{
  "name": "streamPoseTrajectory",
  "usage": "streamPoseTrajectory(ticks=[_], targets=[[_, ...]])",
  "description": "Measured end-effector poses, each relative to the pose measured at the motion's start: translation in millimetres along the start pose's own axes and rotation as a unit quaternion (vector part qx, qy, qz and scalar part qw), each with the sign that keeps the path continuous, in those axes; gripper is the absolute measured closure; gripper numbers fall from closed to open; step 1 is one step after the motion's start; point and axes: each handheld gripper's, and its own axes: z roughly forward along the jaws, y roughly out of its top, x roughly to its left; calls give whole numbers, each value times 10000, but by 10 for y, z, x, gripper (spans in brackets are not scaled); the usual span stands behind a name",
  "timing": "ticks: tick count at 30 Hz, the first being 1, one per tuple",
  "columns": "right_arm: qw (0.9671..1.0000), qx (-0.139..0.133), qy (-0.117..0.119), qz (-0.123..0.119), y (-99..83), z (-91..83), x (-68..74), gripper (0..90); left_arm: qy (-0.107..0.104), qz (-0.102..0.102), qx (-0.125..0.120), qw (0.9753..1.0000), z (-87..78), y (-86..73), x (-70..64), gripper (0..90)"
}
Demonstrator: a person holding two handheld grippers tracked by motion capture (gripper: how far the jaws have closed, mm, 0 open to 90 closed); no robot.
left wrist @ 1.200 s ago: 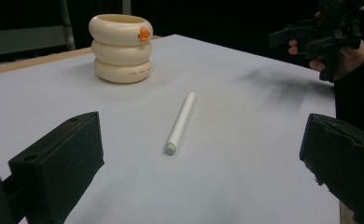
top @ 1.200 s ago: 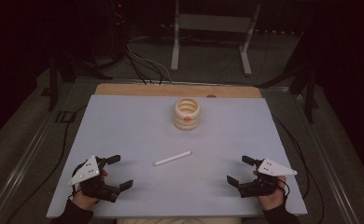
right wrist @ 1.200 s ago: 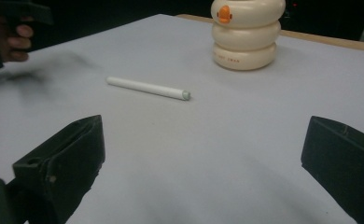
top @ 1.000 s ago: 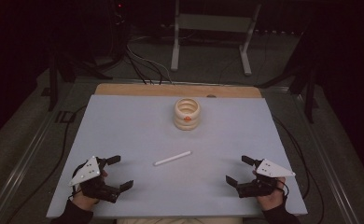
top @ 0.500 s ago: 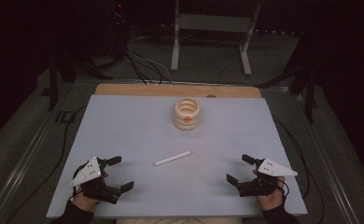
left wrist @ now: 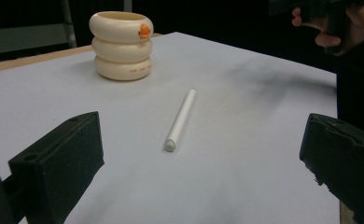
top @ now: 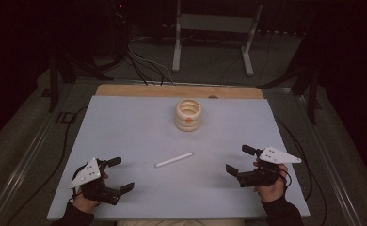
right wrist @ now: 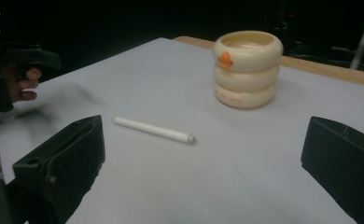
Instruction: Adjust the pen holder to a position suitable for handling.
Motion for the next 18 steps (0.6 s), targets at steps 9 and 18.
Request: streamPoseTrajectory(ticks=[9, 18], targets=[[9998, 24, 53, -166, 345, 271, -14, 0, -29, -36, -19, 10000, -2, -3, 4, 1], [9998, 147, 93, -98, 549, 592, -126, 0, -45, -26, -18, 10000, -3, -2, 1, 1]])
